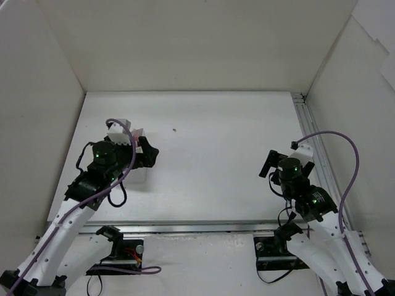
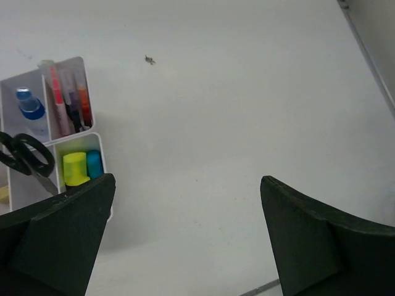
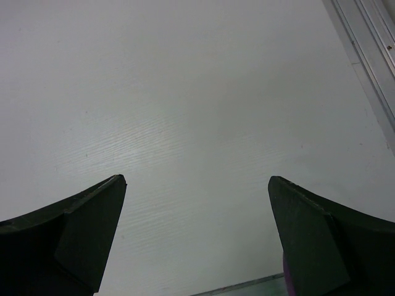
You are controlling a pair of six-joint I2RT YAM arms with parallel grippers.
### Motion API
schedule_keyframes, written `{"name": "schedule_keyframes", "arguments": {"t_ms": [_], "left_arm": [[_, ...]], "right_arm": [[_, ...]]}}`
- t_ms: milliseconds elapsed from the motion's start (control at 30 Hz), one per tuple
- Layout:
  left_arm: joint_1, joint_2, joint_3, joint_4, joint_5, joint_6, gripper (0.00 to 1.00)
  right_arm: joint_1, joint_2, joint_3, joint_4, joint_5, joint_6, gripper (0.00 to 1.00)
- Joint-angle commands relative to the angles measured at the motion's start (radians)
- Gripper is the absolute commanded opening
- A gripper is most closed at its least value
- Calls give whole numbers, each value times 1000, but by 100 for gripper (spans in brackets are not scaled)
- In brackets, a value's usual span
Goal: Sort the stationery into containers
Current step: Reset both arms
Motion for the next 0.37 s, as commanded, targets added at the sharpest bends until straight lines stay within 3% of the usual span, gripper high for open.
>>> {"name": "schedule_keyframes", "arguments": {"t_ms": [0, 333], "left_arm": [[-90, 73, 18, 52, -71, 27, 99], [-182, 6, -11, 40, -201, 36, 99]], "right_arm": [[-6, -12, 55, 5, 42, 23, 98], [-6, -137, 22, -10, 8, 22, 98]]}}
